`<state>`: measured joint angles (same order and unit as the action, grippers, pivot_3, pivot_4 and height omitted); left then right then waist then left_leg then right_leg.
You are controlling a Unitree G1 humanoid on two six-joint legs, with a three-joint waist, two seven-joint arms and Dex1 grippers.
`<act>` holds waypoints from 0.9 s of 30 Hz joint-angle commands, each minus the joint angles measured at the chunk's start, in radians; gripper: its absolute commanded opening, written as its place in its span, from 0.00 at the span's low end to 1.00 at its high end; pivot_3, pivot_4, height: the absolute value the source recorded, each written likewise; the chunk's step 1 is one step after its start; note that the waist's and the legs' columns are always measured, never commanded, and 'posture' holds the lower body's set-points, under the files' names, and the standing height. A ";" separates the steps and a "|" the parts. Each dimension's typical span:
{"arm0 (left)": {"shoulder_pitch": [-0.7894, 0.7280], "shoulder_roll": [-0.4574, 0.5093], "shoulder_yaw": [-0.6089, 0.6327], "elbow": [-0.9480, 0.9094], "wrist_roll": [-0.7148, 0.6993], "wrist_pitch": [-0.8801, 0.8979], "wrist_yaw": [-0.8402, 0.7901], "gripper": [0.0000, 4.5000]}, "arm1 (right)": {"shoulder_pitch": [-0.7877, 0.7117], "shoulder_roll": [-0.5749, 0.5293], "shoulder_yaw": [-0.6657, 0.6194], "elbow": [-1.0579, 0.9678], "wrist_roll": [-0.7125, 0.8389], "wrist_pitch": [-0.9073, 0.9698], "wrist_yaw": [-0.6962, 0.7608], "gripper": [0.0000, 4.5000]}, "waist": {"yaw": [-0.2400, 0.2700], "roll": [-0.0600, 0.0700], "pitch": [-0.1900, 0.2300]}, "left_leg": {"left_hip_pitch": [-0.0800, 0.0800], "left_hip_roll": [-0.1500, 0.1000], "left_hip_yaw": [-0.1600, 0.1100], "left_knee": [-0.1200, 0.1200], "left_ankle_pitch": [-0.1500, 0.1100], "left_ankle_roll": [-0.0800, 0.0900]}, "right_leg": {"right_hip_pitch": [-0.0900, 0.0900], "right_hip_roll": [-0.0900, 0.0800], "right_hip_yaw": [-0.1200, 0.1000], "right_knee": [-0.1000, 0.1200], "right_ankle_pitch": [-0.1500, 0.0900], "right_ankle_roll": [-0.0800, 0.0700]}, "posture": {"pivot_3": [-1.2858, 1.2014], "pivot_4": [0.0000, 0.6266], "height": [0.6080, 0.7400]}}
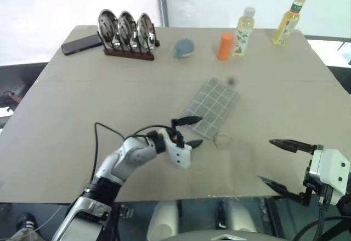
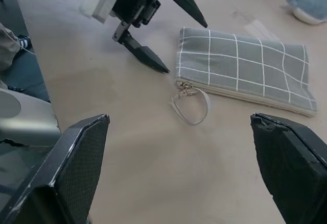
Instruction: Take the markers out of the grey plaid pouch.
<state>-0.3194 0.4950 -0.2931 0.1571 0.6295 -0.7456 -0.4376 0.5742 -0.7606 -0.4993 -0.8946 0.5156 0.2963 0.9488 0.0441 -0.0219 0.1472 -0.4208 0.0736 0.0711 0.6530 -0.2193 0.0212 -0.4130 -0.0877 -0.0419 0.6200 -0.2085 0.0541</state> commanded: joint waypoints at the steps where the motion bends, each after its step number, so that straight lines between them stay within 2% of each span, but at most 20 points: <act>1: -0.028 -0.019 -0.042 0.041 0.135 0.096 0.081 0.99 | 0.040 0.022 -0.061 -0.068 0.018 0.003 -0.023 1.00 | 0.002 0.000 -0.001 | 0.001 0.000 0.000 0.000 0.000 0.000 | 0.000 0.000 0.000 0.000 0.000 0.000 | 0.52 0.24 1.00; 7: -0.044 -0.015 -0.078 0.056 0.232 0.218 0.154 0.99 | 0.047 0.041 -0.042 -0.080 -0.004 0.006 -0.059 1.00 | -0.004 0.000 -0.005 | 0.006 0.000 0.000 0.000 -0.003 -0.005 | 0.003 0.000 0.001 0.002 0.000 0.000 | 0.52 0.24 1.00; 8: -0.048 -0.015 -0.087 0.068 0.220 0.232 0.133 0.94 | 0.037 0.041 -0.028 -0.075 -0.012 0.004 -0.068 1.00 | -0.004 0.001 -0.006 | 0.006 0.000 -0.001 0.000 -0.003 -0.005 | 0.003 0.000 0.001 0.003 0.000 0.000 | 0.52 0.24 1.00; 10: -0.061 -0.013 -0.097 0.087 0.215 0.262 0.119 0.81 | 0.016 0.040 0.000 -0.066 -0.023 0.004 -0.083 1.00 | -0.005 0.001 -0.006 | 0.007 0.000 -0.001 0.000 -0.003 -0.005 | 0.003 0.000 0.000 0.003 0.000 0.000 | 0.52 0.24 1.00; 11: -0.070 -0.011 -0.099 0.092 0.217 0.276 0.126 0.71 | 0.005 0.038 0.011 -0.060 -0.027 0.003 -0.087 1.00 | -0.005 0.001 -0.006 | 0.007 0.000 -0.001 -0.001 -0.003 -0.005 | 0.002 0.000 0.000 0.003 0.000 0.000 | 0.52 0.24 1.00; 16: -0.097 -0.002 -0.101 0.098 0.202 0.327 0.132 0.17 | -0.058 0.029 0.058 -0.024 -0.042 0.001 -0.097 1.00 | -0.007 0.004 -0.008 | 0.007 0.000 -0.002 -0.001 -0.003 -0.005 | 0.002 -0.001 0.000 0.002 0.000 0.000 | 0.52 0.24 1.00; 17: -0.097 -0.002 -0.100 0.094 0.191 0.336 0.123 0.02 | -0.070 0.027 0.069 -0.017 -0.044 -0.001 -0.097 1.00 | -0.007 0.005 -0.009 | 0.007 0.000 -0.001 -0.001 -0.003 -0.005 | 0.002 -0.001 0.000 0.002 0.000 0.000 | 0.52 0.24 1.00; 23: -0.089 0.008 -0.089 0.054 0.143 0.368 0.106 0.02 | -0.127 0.024 0.115 0.013 -0.062 -0.008 -0.102 1.00 | -0.012 0.007 -0.011 | 0.008 0.000 -0.002 -0.001 -0.003 -0.005 | 0.000 -0.001 0.000 0.000 0.000 0.000 | 0.52 0.24 1.00; 26: -0.087 0.005 -0.064 0.031 0.069 0.365 0.098 0.02 | -0.156 0.026 0.135 0.025 -0.074 -0.011 -0.109 1.00 | -0.018 0.007 -0.011 | 0.008 0.000 -0.002 -0.001 -0.003 -0.005 | -0.001 -0.001 -0.001 0.000 0.000 0.000 | 0.52 0.24 1.00; 27: -0.089 0.004 -0.046 0.014 -0.006 0.340 0.080 0.02 | -0.172 0.029 0.142 0.025 -0.073 -0.004 -0.120 1.00 | -0.020 0.007 -0.010 | 0.008 0.000 -0.002 -0.001 -0.003 -0.005 | -0.001 -0.001 -0.001 0.000 0.000 0.000 | 0.52 0.24 1.00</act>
<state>-0.4139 0.4813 -0.3854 0.1683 0.6793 -0.4188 -0.3402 0.4165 -0.7305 -0.3554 -0.8564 0.4407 0.3018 0.8436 0.0238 -0.0152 0.1368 -0.4132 0.0739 0.0690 0.6518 -0.2222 0.0163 -0.4142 -0.0893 -0.0423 0.6196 -0.2086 0.0541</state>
